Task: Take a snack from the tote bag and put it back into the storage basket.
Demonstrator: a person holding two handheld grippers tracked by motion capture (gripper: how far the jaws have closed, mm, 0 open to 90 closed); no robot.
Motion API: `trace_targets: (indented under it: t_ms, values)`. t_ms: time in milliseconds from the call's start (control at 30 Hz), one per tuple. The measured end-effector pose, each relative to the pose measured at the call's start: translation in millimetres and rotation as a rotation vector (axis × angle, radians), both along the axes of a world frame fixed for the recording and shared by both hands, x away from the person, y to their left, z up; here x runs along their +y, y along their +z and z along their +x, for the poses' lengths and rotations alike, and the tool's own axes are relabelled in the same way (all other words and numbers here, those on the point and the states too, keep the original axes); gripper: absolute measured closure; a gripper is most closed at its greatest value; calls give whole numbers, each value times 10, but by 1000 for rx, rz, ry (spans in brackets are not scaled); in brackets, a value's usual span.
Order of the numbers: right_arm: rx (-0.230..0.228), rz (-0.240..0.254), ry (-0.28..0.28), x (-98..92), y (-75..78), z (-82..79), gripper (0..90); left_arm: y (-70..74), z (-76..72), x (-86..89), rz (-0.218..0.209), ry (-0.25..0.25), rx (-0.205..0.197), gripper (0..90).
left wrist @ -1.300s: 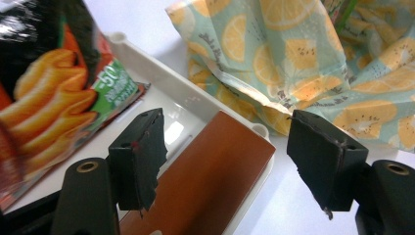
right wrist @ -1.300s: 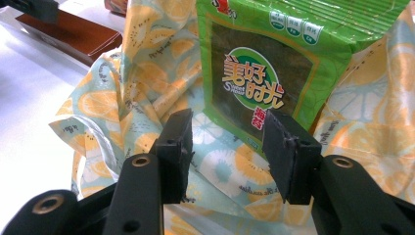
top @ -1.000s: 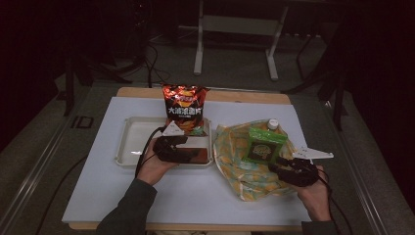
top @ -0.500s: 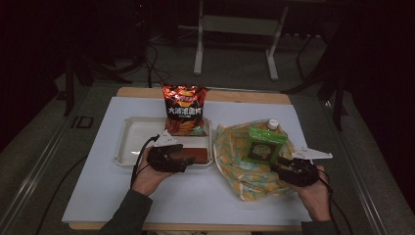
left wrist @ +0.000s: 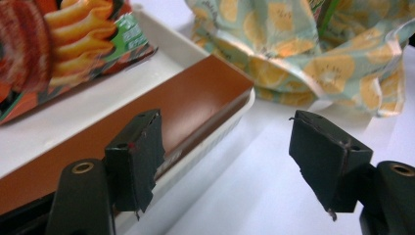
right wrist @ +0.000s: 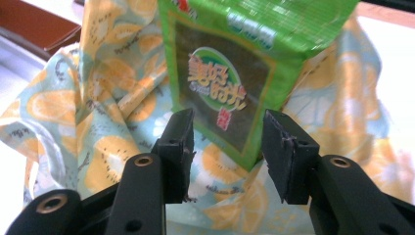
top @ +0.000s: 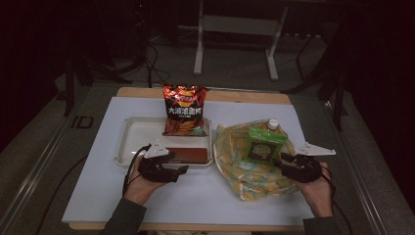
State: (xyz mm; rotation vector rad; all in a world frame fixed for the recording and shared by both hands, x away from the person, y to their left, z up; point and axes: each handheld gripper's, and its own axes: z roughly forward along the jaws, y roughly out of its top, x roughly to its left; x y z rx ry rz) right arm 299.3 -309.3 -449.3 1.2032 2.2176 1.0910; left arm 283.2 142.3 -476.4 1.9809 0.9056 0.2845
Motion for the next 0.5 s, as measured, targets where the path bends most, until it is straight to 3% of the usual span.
trace_targets:
  t_ms: [267,500]
  values:
    - [-10,6,-42,-106,78,101,489,-109,-159,121,21,33,-16,329]
    - [-12,28,-34,-139,103,209,479,-126,-294,205,29,28,-38,330]
